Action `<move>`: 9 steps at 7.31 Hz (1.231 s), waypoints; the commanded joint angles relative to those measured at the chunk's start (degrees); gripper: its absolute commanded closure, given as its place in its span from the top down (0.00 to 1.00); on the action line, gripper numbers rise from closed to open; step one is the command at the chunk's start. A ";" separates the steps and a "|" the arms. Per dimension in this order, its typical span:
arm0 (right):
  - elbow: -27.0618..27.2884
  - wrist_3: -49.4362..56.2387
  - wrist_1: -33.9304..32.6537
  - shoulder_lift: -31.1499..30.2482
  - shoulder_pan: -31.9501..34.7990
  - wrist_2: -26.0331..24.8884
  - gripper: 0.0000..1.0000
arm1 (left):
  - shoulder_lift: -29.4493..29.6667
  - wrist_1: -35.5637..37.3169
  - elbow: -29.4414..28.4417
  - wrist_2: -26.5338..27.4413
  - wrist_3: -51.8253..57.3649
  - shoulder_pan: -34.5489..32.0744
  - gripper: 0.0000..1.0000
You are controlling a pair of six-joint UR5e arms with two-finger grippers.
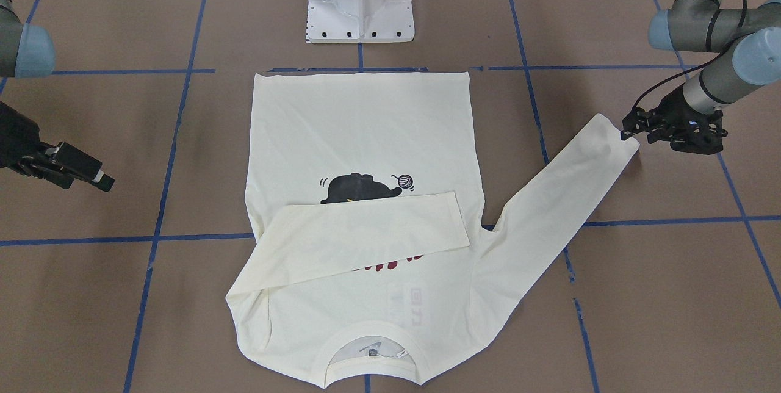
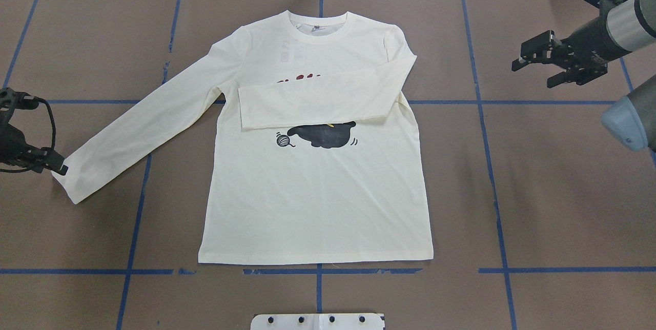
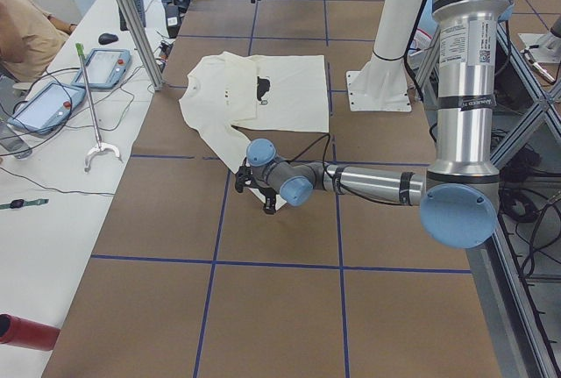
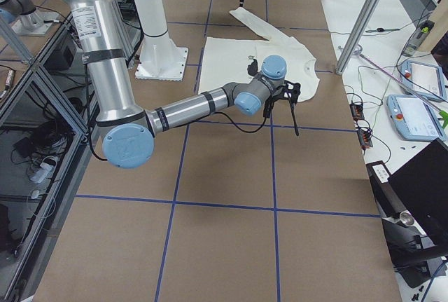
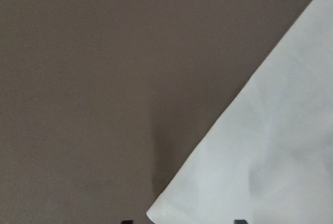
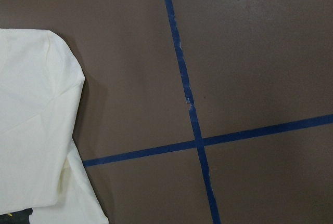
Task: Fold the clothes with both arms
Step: 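Withdraw the right gripper while the left gripper grasps the other sleeve cuff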
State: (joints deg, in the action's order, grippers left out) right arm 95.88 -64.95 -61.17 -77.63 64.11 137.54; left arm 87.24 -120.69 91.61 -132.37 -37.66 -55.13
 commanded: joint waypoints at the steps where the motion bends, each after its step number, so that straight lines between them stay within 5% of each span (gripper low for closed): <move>1: -0.51 0.00 0.00 0.02 -0.04 -0.25 1.00 | -0.14 -0.07 -0.46 0.09 0.13 0.64 0.62; 5: -0.34 0.00 0.00 0.11 -0.04 -0.17 1.00 | -0.06 0.02 -1.52 0.96 0.13 1.43 0.53; 6: -0.43 0.00 0.00 0.03 -0.04 -0.08 1.00 | 0.12 0.11 -1.52 1.14 -0.04 1.43 0.21; 7: -0.34 0.00 0.00 -0.06 -0.04 -0.08 1.00 | 0.29 0.11 -1.69 1.15 0.22 1.52 0.00; 9: -0.52 0.09 0.00 -0.15 -0.04 -0.08 1.00 | 1.51 0.11 -1.34 0.97 0.22 1.60 0.00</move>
State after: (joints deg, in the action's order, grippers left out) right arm 95.46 -64.93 -61.17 -77.70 64.07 137.45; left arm 87.86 -120.58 90.30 -131.31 -37.54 -53.57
